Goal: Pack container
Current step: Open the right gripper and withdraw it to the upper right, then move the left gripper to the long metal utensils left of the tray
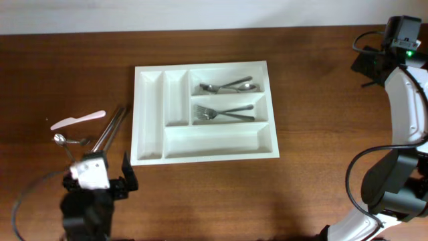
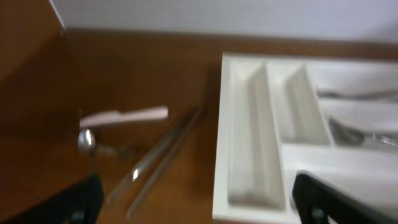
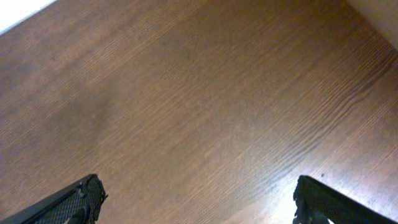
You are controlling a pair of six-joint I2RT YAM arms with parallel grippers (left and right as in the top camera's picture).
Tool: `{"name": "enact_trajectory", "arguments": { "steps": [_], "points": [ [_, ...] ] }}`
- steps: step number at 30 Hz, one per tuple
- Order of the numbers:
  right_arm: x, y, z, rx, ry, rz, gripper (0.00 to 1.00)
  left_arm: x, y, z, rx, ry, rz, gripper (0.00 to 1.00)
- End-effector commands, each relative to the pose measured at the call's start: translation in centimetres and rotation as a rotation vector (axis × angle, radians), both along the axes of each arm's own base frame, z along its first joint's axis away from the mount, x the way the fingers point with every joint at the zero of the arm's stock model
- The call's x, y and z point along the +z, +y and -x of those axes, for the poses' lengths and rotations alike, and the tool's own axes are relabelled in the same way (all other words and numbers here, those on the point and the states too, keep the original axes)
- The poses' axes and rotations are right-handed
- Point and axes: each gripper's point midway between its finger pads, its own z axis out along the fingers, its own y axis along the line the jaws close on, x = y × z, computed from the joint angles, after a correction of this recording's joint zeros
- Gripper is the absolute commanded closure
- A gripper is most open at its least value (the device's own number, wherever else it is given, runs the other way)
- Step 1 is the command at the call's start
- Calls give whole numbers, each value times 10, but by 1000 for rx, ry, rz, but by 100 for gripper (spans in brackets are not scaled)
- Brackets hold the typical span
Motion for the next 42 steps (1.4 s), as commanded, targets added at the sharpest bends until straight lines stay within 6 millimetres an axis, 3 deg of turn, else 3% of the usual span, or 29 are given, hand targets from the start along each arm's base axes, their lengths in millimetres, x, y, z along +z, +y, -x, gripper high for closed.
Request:
{"name": "enact_trajectory", "arguments": {
  "steps": [1,8,14,17,19,22,25,33,37,42],
  "points": [
    [4,-1,-1,-1,-11,2,1,34,-2,-20,-13,121,25,1],
    [4,-1,-1,-1,-11,2,1,65,-44,-41,-219,389,195,1],
    [4,-1,-1,-1,-11,2,1,58,-82,-41,-384,534,376,1],
    [5,-1,-1,-1,-12,2,1,51,-83,-49,-391,554,381,2],
    [4,-1,-1,-1,-11,2,1,40,-65,-57,-282,581,341,11],
    [4,-1,-1,-1,-11,2,1,17,-16,-65,70,640,328,11],
    [5,-1,-1,-1,-12,2,1,-3,8,-75,228,680,360,11],
    [4,-1,-1,-1,-11,2,1,-66,53,-90,453,836,417,11],
    [4,-1,-1,-1,-11,2,1,-92,87,-82,584,919,299,11],
    [4,-1,-1,-1,-11,2,1,-103,122,-80,695,947,110,11]
  ]
}}
